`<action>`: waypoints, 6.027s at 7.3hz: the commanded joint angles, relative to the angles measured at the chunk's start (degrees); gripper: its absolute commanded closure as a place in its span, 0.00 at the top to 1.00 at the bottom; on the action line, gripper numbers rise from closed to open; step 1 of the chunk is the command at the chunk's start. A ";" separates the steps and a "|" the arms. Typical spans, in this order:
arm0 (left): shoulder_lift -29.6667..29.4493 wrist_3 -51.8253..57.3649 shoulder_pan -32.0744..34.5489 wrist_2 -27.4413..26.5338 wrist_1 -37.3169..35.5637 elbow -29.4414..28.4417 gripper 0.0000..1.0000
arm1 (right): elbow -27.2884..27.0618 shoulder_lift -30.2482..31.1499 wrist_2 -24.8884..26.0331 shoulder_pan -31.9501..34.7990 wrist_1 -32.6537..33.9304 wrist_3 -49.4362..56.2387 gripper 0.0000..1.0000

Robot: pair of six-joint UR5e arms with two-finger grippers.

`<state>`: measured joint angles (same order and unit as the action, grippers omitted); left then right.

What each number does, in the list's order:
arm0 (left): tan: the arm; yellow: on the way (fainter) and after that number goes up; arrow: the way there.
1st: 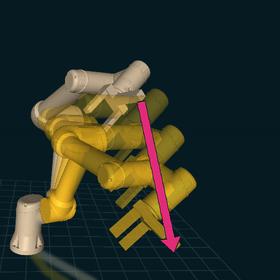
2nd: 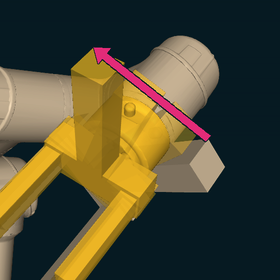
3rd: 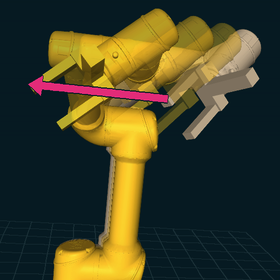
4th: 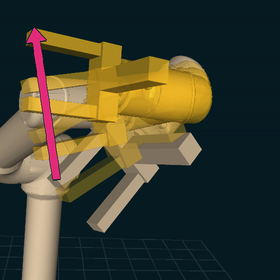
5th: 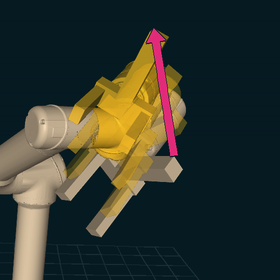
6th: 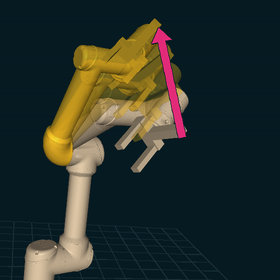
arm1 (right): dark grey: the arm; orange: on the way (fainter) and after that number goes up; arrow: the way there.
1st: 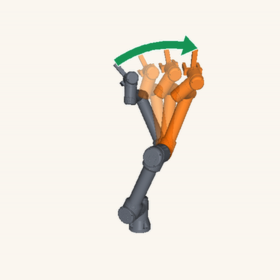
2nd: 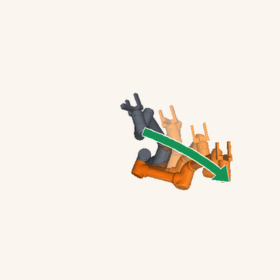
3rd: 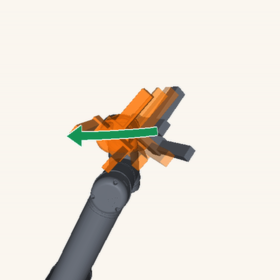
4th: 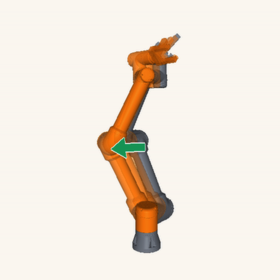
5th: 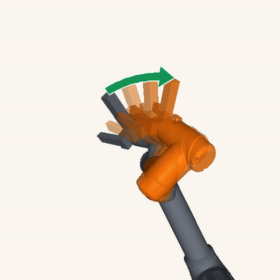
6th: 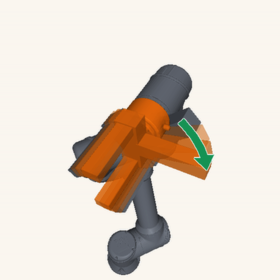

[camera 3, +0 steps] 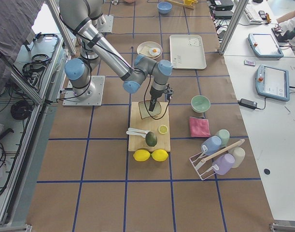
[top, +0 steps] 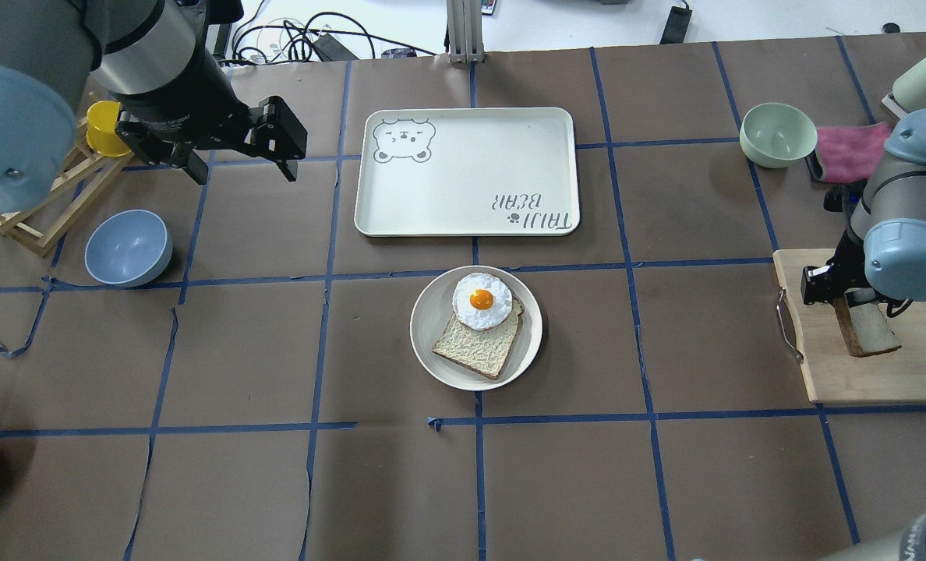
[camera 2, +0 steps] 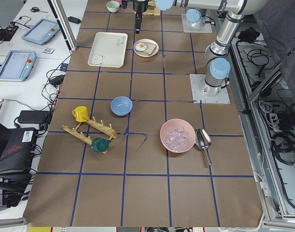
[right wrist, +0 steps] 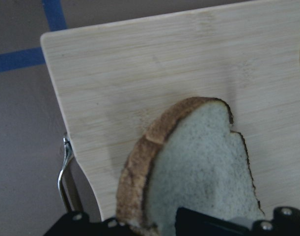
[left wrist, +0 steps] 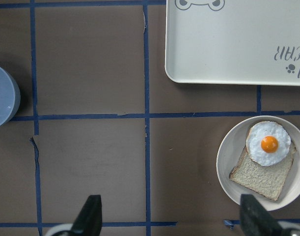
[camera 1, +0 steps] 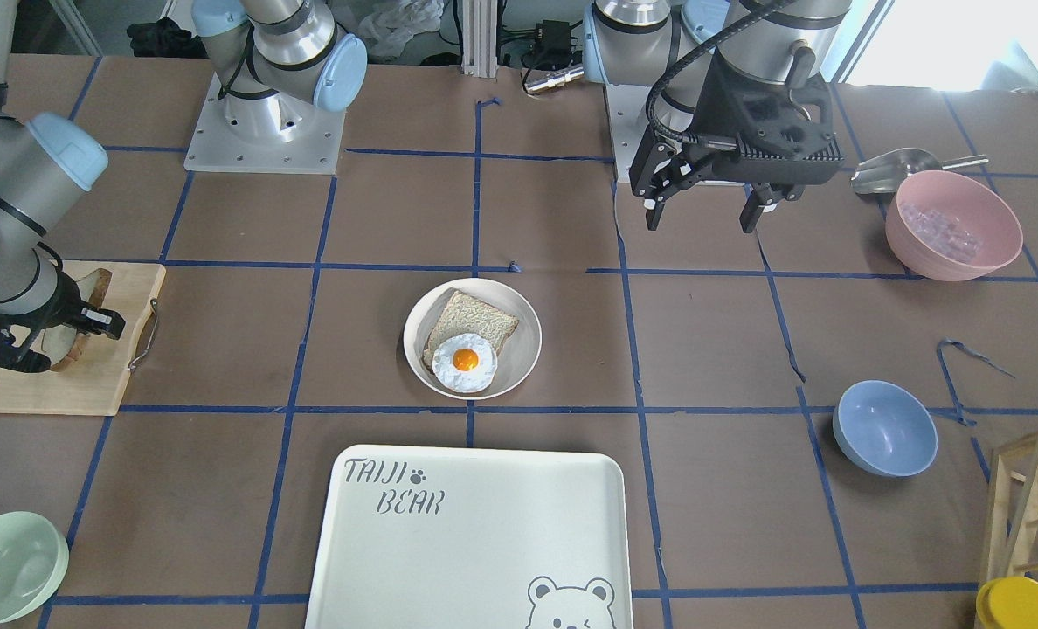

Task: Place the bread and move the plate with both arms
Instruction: 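Lower the right gripper and grasp the bread slice by its edge, then lift the bread slice and carry it over the white plate, then lower the bread onto the fried egg and open the right gripper, then raise the right gripper away while the left gripper reaches toward the plate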

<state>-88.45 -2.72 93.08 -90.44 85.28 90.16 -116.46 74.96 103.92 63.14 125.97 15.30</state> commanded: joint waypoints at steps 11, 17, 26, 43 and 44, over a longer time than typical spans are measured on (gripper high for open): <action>0.03 0.00 -0.09 0.00 0.33 0.01 1.00 | 28.20 -6.21 -8.03 45.29 -24.37 -63.67 0.00; 0.03 0.00 -0.09 0.00 0.50 0.01 1.00 | 28.93 -13.70 -13.12 51.56 -21.56 -81.74 0.00; 0.38 0.00 0.00 0.26 0.42 0.63 1.00 | 26.64 -13.71 -13.93 51.83 -20.68 -84.30 0.55; -20.35 -22.69 10.89 6.33 -32.98 25.76 0.71 | 39.38 8.00 -12.61 31.35 -37.47 -14.53 1.00; -20.53 -21.89 11.07 6.33 -32.98 25.68 0.56 | 39.21 7.83 -11.56 30.65 -37.73 -14.08 1.00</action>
<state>-108.39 -25.82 103.62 -84.14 52.43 115.76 -76.99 82.86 91.28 94.30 88.45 0.27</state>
